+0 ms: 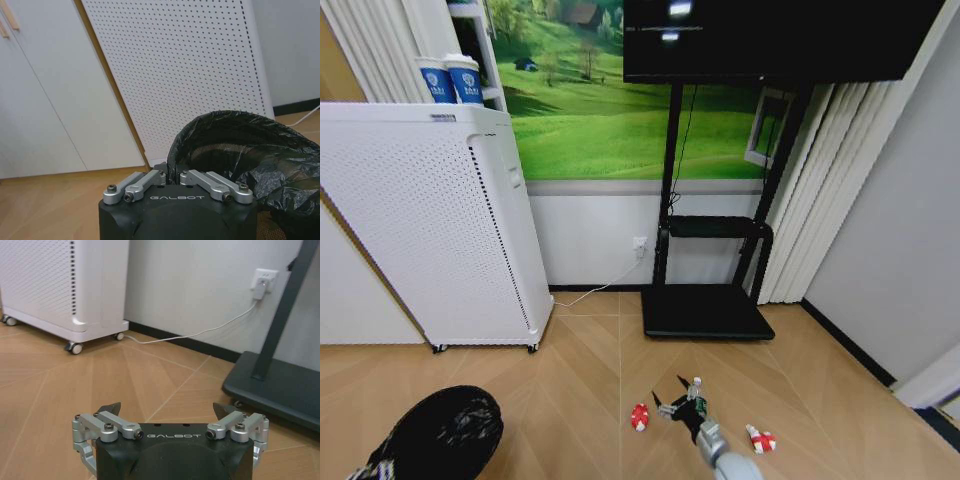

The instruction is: Pick up the trash bin and place the garbage on the floor into it.

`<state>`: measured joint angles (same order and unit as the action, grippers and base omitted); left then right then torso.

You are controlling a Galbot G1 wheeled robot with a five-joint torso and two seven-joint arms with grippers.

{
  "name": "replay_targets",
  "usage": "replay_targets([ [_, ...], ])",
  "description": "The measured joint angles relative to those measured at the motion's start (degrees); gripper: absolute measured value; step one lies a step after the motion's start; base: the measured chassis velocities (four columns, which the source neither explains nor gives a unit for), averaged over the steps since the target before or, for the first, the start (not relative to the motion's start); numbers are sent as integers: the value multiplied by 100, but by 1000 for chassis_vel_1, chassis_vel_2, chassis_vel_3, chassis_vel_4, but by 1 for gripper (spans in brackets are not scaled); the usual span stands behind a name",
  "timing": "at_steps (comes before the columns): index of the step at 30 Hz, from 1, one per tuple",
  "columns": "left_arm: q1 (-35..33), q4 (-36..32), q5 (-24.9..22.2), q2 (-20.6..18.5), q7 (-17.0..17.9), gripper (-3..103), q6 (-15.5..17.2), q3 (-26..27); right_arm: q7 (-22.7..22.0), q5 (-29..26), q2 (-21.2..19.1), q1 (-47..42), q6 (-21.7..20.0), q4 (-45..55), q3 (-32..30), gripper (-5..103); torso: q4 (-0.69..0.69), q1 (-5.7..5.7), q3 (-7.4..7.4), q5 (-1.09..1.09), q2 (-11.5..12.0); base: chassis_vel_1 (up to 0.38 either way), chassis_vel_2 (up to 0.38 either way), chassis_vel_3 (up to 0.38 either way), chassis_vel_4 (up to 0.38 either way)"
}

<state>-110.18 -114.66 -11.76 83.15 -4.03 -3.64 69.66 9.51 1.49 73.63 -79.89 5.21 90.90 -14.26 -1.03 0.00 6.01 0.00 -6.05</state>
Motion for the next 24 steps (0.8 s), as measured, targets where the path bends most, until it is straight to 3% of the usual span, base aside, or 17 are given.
replay_targets([
  [6,1,12,-55,-29,-7,7,-50,96,-28,-4,49,18,124,-3,-91,100,0,0,0,0,0,0,0,0,0],
  [15,15,16,70,79,-34,7,-87,-176,-63,92,115,-139,242,53,-481,100,-1,0,0,-1,-1,1,5,-6,-5],
  [24,58,24,74,-1,-30,7,-56,-203,-196,181,257,-217,273,-1,-498,100,1,0,-1,-1,-1,149,124,-123,-148],
])
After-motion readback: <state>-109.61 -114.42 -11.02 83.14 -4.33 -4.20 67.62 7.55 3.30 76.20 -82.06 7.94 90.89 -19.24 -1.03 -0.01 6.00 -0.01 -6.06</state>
